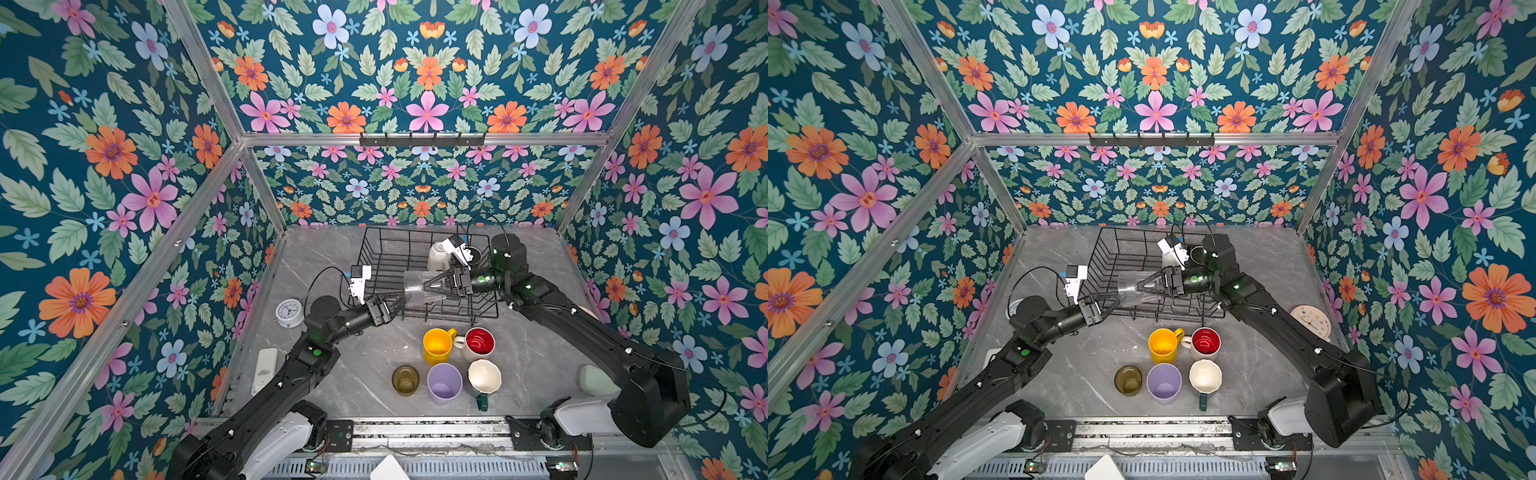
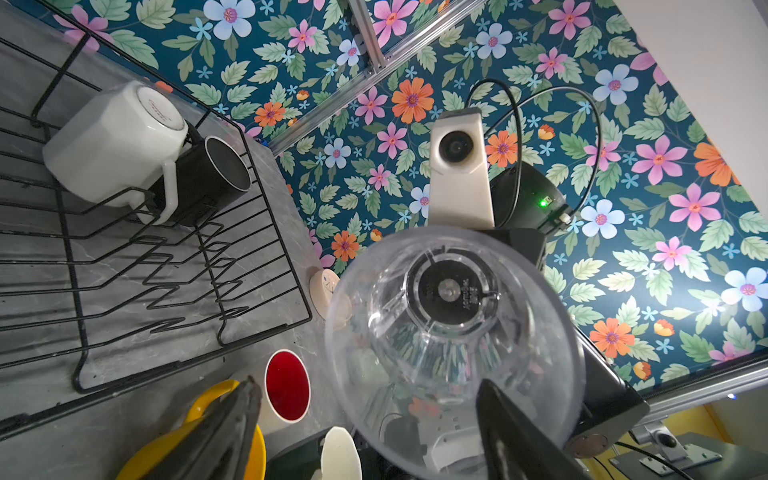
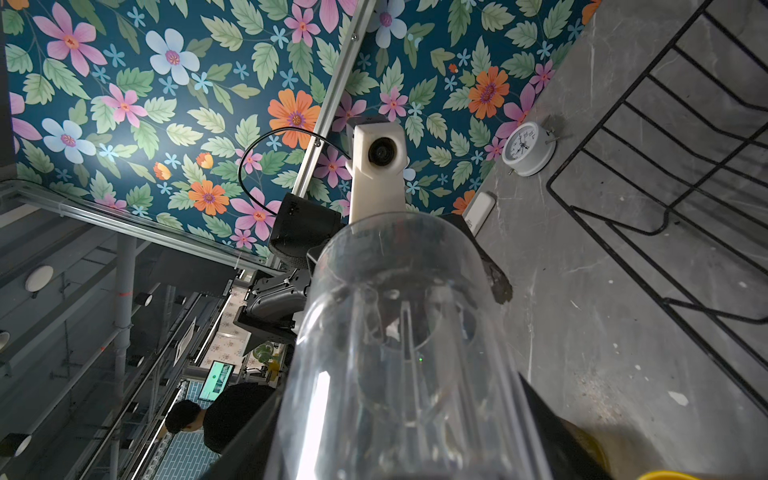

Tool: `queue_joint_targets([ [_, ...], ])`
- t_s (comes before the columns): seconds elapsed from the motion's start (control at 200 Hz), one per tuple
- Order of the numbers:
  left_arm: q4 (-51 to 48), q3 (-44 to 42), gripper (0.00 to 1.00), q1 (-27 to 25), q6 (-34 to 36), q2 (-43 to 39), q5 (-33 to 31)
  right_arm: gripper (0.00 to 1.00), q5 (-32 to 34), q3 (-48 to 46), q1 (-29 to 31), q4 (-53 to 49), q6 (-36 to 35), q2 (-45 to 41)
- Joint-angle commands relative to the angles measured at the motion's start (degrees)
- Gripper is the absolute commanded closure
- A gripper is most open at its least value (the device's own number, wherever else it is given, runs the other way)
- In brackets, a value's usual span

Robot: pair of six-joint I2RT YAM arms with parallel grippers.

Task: Load the cups into the dish rack
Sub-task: 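Grasp the clear cup with the right gripper while the left holds it, then carry the clear cup over the rack with the right gripper while the left draws back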

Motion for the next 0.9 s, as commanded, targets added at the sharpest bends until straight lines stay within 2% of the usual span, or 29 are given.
queue_joint_targets([
  [0.0,-5.1,1.1,0.11,0.2,4.1,-1.3,-3.4,1.0,1.0,0.7,-1.5,-3.6,-2.6,-1.5],
  [0.155,-9.8,0.9,0.07,0.7,6.0,-4.4,-8.7,1.0,7.4,5.3,-5.3,-22.7,-14.8,-3.9],
  [0.33,-17.3,1.5,0.05,1.1,8.1,-8.1,-17.4,1.0,15.3,9.2,-8.7,-35.2,-22.8,-6.2],
  [0.46,-21.3,1.5,0.01,1.3,9.2,-11.7,-23.0,1.0,22.1,11.6,-8.7,-41.1,-26.7,-6.6],
  [0.775,-31.8,2.3,0.0,1.4,11.8,-21.5,-31.0,1.0,42.5,16.8,-8.8,-51.7,-32.2,-2.4],
  [0.895,-35.7,2.6,0.0,1.4,12.7,-24.8,-34.6,1.0,47.6,18.2,-8.7,-53.7,-33.2,-0.2],
])
